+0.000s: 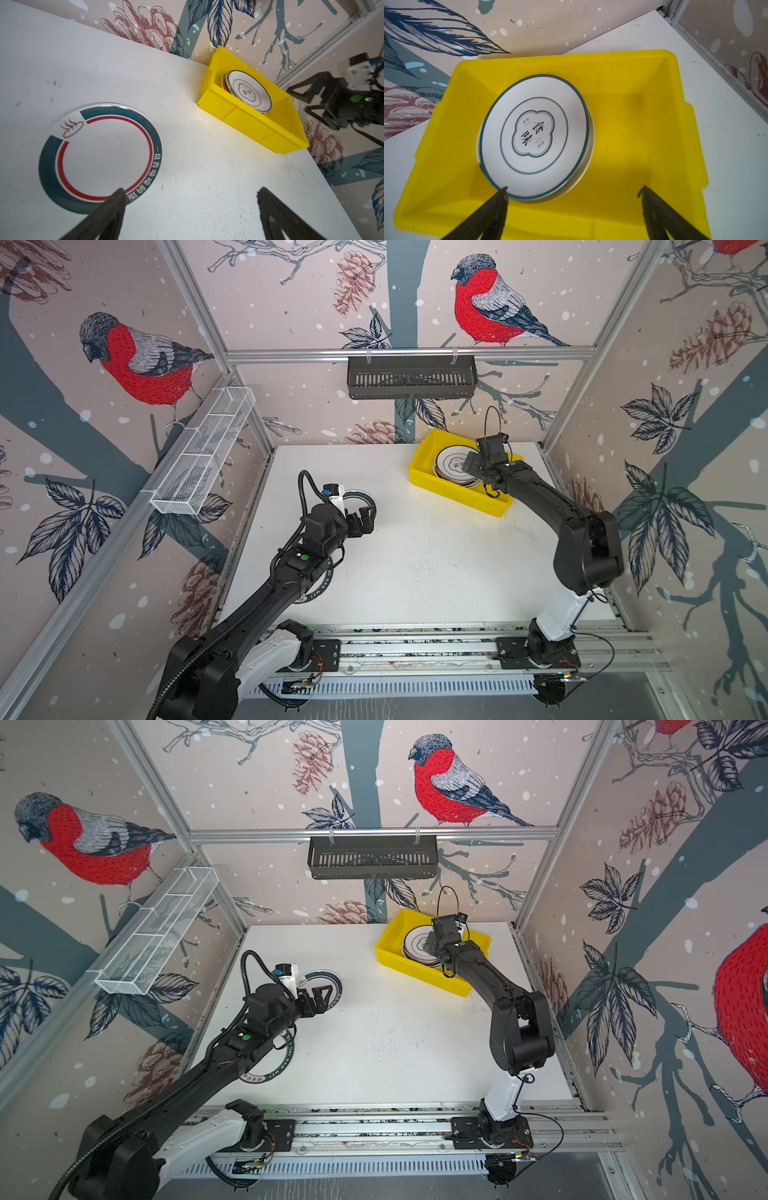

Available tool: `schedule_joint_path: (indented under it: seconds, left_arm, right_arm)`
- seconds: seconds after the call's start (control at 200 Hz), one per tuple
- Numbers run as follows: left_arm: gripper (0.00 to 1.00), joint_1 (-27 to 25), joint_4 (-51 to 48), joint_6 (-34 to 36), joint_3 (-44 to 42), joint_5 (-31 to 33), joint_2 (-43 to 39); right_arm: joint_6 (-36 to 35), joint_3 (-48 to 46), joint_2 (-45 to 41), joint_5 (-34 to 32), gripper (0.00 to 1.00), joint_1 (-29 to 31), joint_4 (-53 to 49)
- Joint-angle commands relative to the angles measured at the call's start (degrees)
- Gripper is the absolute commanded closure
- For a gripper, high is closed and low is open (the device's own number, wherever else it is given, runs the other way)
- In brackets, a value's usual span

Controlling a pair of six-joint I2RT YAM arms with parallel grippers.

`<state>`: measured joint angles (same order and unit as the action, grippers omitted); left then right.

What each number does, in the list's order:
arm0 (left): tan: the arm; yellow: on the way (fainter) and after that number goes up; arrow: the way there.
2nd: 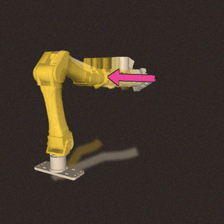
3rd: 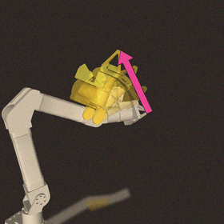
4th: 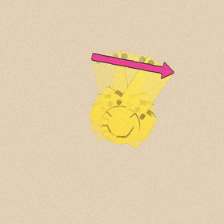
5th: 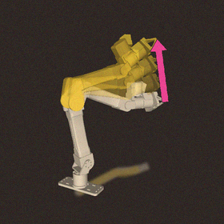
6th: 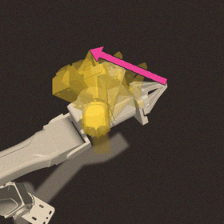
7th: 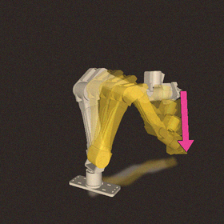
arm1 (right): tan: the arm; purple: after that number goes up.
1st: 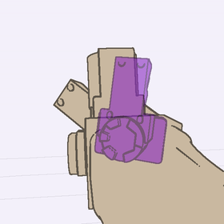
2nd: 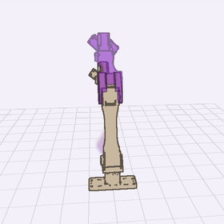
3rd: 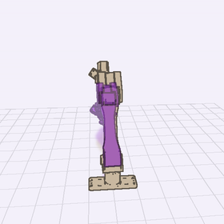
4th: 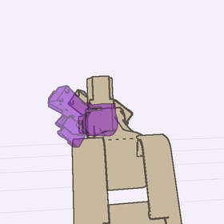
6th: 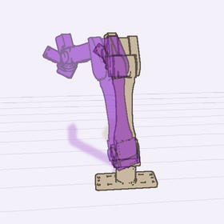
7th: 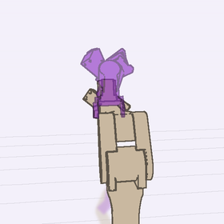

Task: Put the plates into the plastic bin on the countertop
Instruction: 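Withdraw the right gripper from the bin while the left gripper moves over the steam-emblem plate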

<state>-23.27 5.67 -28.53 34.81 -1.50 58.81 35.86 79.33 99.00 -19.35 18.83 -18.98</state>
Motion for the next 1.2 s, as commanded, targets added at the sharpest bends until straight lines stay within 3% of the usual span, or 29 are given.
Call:
schedule_joint_path:
  seconds: [0.0, 0.175, 0.28, 0.5, 0.655, 0.796, 0.971, 1.146, 1.196]
  left_arm:
    - [0.02, 0.9, -2.5, 0.9, 0.4, 6.5, 0.8]
    - [0.02, 3.8, -2.1, -0.4, -0.3, 7.7, 2.1]
    - [0.02, 4.2, -1.6, -1.4, -0.4, 12.2, 2.9]
    - [0.02, 6.4, -5.7, -5.9, 0.8, 18.8, 8.8]
    - [0.02, 8.5, -4.7, -7.4, 0.4, 15.6, 12.4]
    - [0.02, 11.0, -5.0, -7.9, 2.4, 12.7, 15.4]
    - [0.02, 11.5, -7.2, -8.0, 5.5, 14.8, 19.4]
    - [0.03, 11.8, -6.5, -8.8, 7.0, 11.3, 24.0]
    - [0.07, 11.8, -5.9, -9.4, 7.1, 10.8, 24.9]
  right_arm:
    - [-0.3, -6.1, -5.5, -0.9, 0.00, 1.1, 4.1]
    - [-1.3, -16.0, -13.9, 0.0, 0.00, 1.9, 4.7]
    - [-3.2, -22.0, -18.7, -1.1, 0.00, 1.0, 6.5]
    - [-6.9, -33.7, -32.0, 5.2, 0.00, -1.8, 10.3]
    - [-5.7, -38.8, -40.9, 8.9, 0.00, -2.9, 9.3]
    - [-4.4, -43.6, -46.9, 17.4, 0.00, -3.8, 11.5]
    - [-4.3, -47.0, -48.5, 22.8, 0.00, -8.9, 9.7]
    - [-3.9, -49.0, -49.1, 30.2, 0.00, -12.8, 10.4]
    - [-3.8, -49.2, -49.3, 31.3, 0.00, -13.2, 10.4]
